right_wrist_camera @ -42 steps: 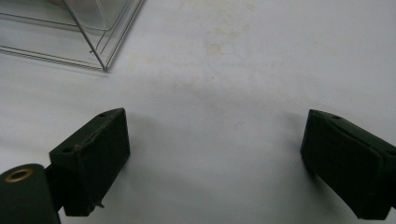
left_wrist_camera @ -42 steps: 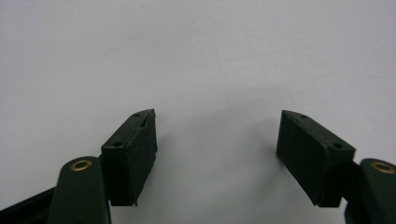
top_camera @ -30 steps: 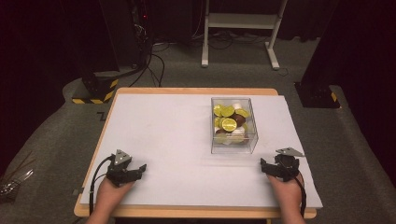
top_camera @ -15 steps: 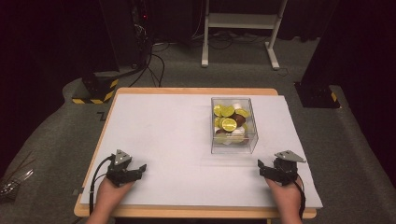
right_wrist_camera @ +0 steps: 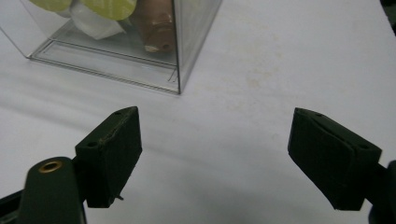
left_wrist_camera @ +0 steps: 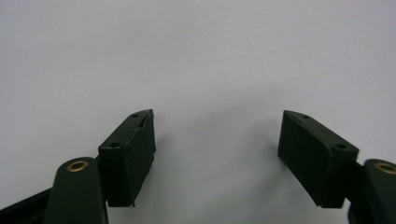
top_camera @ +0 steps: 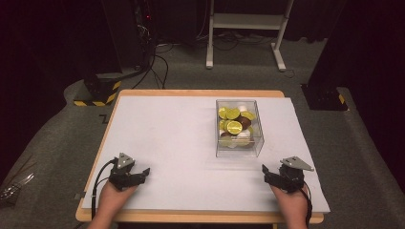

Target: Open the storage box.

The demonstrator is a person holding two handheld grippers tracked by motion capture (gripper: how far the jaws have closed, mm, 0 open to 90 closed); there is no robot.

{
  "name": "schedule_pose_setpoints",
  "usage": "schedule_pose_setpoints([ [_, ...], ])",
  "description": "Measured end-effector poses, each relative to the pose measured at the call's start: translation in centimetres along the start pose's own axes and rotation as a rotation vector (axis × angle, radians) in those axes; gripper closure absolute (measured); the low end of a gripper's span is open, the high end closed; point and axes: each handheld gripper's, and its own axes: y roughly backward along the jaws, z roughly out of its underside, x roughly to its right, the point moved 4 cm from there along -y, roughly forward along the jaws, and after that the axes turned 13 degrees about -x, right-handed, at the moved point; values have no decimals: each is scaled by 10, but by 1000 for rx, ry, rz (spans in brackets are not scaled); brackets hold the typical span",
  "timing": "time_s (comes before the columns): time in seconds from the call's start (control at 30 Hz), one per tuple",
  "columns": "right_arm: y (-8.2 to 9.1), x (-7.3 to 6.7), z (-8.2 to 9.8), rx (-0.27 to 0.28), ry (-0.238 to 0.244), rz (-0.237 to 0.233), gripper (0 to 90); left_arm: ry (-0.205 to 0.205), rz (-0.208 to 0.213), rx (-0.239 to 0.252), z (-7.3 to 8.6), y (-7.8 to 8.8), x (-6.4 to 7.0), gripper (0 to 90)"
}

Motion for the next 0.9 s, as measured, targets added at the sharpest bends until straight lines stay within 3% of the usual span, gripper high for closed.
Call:
schedule_pose_setpoints([
  [0.27,7,-9,1,27,8,-9,228,17,6,10,-1,-1,1,272],
  [0.43,10,-18,-4,50,2,-18,247,-1,-4,1,0,0,0,272],
  [0.9,10,-38,-8,65,25,-70,273,0,-4,2,0,0,0,271],
])
